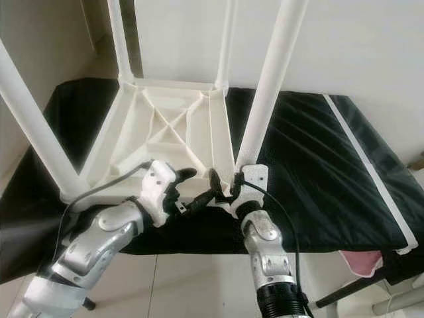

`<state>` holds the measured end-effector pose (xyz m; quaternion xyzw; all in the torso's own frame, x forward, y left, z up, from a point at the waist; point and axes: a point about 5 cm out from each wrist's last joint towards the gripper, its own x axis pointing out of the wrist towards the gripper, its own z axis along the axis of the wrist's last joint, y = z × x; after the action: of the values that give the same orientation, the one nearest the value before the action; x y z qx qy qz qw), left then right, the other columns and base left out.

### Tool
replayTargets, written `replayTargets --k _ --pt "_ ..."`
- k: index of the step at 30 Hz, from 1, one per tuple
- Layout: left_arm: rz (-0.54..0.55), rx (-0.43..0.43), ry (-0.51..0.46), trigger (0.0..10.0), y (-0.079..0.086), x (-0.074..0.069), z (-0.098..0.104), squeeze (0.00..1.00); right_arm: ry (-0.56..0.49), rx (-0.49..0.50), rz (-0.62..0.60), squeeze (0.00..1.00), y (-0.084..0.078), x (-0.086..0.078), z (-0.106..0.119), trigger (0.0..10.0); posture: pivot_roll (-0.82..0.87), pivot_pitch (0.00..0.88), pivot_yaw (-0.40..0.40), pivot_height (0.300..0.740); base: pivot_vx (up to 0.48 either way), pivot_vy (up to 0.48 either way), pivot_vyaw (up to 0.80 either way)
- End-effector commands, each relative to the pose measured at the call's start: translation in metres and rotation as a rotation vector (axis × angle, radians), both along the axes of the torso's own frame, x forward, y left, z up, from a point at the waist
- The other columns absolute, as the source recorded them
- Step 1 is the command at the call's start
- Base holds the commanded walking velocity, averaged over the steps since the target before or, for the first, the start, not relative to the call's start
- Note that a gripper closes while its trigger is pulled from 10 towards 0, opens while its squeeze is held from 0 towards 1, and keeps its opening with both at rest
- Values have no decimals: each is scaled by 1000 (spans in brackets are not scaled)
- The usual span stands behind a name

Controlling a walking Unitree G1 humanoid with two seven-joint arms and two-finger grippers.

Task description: Building children table

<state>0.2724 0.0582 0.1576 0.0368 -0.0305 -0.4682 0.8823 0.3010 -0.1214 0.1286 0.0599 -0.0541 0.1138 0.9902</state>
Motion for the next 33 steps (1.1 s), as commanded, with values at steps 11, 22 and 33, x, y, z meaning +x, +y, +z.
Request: replayTargets --k 11,22,33 --pt "-106 2 3 10000 -3 -7 -1 0 -105 -12 -190 0 -1 -9 32 9373 10 0 -67 740 0 0 0" --pt "-115 0 10 10000 -4 -9 -3 0 -123 -18 -246 0 -6 -10 42 4510 5 0 -65 740 0 0 0" --pt "-123 12 26 10000 -4 -13 -8 0 -104 -1 -259 0 -3 -10 46 10000 14 0 -73 740 0 0 0"
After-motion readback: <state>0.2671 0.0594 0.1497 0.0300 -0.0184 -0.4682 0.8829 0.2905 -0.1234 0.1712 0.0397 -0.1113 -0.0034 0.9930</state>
